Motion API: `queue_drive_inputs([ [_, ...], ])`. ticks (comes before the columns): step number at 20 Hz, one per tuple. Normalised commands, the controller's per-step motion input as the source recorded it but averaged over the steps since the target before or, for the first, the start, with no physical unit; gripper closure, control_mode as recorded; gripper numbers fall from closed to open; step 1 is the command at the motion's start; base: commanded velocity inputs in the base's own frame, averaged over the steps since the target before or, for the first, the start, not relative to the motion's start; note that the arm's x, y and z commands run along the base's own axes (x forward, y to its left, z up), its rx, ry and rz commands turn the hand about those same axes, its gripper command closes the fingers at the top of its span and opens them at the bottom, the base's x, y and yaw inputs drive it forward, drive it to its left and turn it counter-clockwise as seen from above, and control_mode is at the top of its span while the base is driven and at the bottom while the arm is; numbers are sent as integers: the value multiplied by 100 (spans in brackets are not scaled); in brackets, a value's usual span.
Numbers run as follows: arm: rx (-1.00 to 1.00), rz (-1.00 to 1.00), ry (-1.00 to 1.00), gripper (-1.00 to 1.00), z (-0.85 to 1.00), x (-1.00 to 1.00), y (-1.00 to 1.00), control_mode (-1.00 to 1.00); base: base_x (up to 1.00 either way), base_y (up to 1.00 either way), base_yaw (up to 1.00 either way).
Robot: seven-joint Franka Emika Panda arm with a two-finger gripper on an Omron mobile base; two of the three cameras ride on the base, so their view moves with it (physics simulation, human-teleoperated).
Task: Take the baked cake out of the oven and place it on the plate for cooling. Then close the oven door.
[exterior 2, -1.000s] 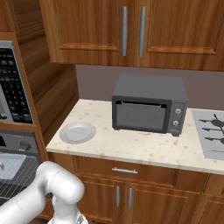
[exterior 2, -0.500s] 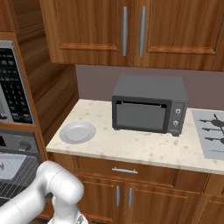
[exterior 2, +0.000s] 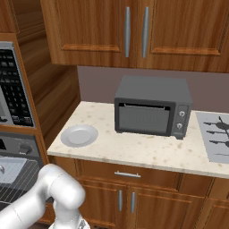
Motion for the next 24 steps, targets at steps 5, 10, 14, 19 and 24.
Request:
queue_drive_inputs([
  [5,0,-1,0,-100,-10,18,21,-100,0,0,0],
  [10,0,0,0,-100,-16,20,17,-100,0,0,0],
  [14,0,0,0,-100,-21,12,17,-100,0,0,0],
  [19,0,0,0,-100,-24,3,21,-100,0,0,0],
  [24,0,0,0,-100,-26,3,23,-100,0,0,0],
])
